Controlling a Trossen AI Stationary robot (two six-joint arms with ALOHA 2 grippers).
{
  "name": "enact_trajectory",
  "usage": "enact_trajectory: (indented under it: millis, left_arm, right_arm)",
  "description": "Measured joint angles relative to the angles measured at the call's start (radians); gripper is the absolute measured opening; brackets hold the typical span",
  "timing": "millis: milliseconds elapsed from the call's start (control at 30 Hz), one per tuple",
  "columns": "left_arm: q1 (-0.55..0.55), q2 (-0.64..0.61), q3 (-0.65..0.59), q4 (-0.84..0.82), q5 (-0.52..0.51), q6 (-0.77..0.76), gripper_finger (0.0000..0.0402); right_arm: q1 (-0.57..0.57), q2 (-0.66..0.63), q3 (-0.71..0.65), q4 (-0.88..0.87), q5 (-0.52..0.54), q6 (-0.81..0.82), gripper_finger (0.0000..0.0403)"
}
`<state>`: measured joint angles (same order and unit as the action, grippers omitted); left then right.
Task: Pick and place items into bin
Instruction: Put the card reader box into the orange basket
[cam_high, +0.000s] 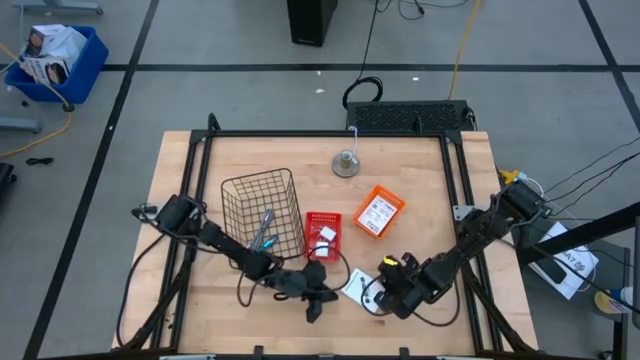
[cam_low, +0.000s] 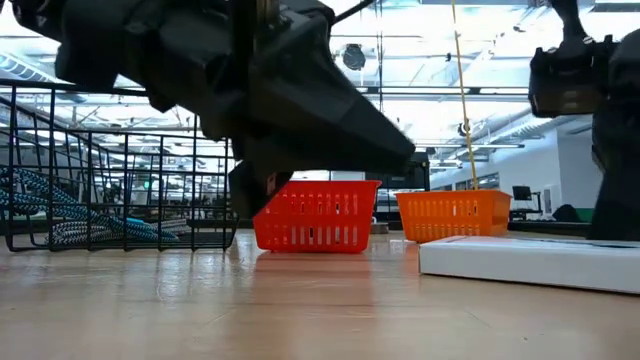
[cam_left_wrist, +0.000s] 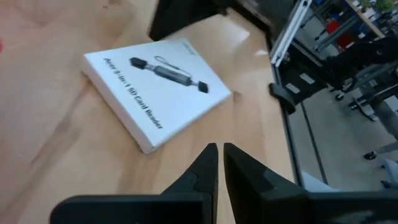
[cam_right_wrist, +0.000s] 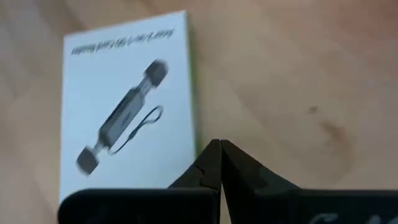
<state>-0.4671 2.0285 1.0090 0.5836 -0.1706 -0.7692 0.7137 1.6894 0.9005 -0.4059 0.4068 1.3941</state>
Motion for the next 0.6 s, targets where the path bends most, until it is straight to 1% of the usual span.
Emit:
enact_trajectory:
  millis: [100, 167, 267, 367, 433, 500, 600]
  left_arm:
    - [0.004, 0.001, 0.000, -0.022, 0.003, 0.002, 0.0031]
    - [0.003, 0.001, 0.000, -0.024, 0.006, 0.005, 0.0031]
    - [-0.001, 0.002, 0.001, -0.061, 0.006, 0.001, 0.0031]
    - [-0.013, 0.002, 0.001, -0.081, 0.005, -0.005, 0.0031]
    - [-0.020, 0.002, 0.001, -0.110, 0.018, -0.031, 0.0031]
    - [-0.028, 0.002, 0.001, -0.130, 0.032, -0.045, 0.0031]
    - [-0.040, 0.002, 0.001, -0.119, 0.011, -0.046, 0.0031]
  right_arm:
    - [-0.015, 0.000, -0.030, 0.098, -0.064, -0.050, 0.0004]
    - [-0.021, -0.003, -0.061, 0.178, -0.083, -0.050, 0.0009]
    - [-0.026, -0.004, -0.119, 0.344, -0.083, -0.022, 0.0011]
    - [-0.024, -0.001, -0.162, 0.457, -0.048, -0.021, 0.0007]
    - [-0.023, 0.000, -0.179, 0.507, -0.046, -0.022, 0.0003]
    - [-0.023, 0.000, -0.183, 0.516, -0.044, -0.020, 0.0001]
    - [-0.023, 0.001, -0.183, 0.551, -0.044, -0.024, 0.0001]
